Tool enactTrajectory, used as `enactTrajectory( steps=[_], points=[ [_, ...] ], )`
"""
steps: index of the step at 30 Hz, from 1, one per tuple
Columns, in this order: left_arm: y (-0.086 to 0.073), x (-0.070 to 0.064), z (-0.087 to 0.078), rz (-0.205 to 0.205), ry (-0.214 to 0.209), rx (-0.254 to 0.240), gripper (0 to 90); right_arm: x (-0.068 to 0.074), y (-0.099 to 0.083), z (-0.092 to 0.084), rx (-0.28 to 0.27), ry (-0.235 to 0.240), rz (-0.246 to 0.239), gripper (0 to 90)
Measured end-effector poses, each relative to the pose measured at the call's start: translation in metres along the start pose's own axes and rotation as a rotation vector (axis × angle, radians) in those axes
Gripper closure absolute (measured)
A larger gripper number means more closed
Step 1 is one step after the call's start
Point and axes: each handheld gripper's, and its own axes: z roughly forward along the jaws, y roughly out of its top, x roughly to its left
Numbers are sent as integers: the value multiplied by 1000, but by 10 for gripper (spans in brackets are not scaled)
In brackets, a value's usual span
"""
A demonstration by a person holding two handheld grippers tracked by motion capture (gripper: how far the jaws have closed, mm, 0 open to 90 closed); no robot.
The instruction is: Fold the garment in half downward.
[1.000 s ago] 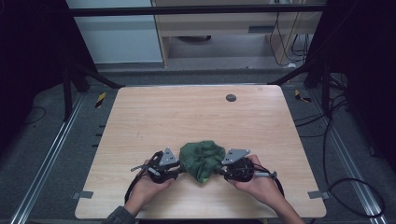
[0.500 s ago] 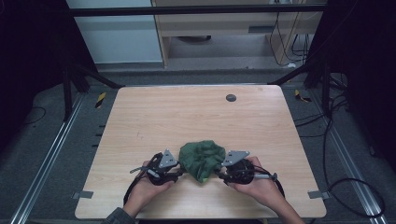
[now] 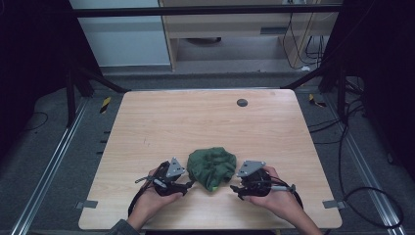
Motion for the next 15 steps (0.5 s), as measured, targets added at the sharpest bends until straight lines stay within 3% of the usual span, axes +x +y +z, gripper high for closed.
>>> enactTrajectory(
  steps=[6,15],
  points=[
    [-1,-1,0,-20,-2,26,238,1,-5,-3,16,3,15,236],
    [0,-2,-1,-36,-13,41,159,-6,-9,-10,32,-4,57,137]
  ],
)
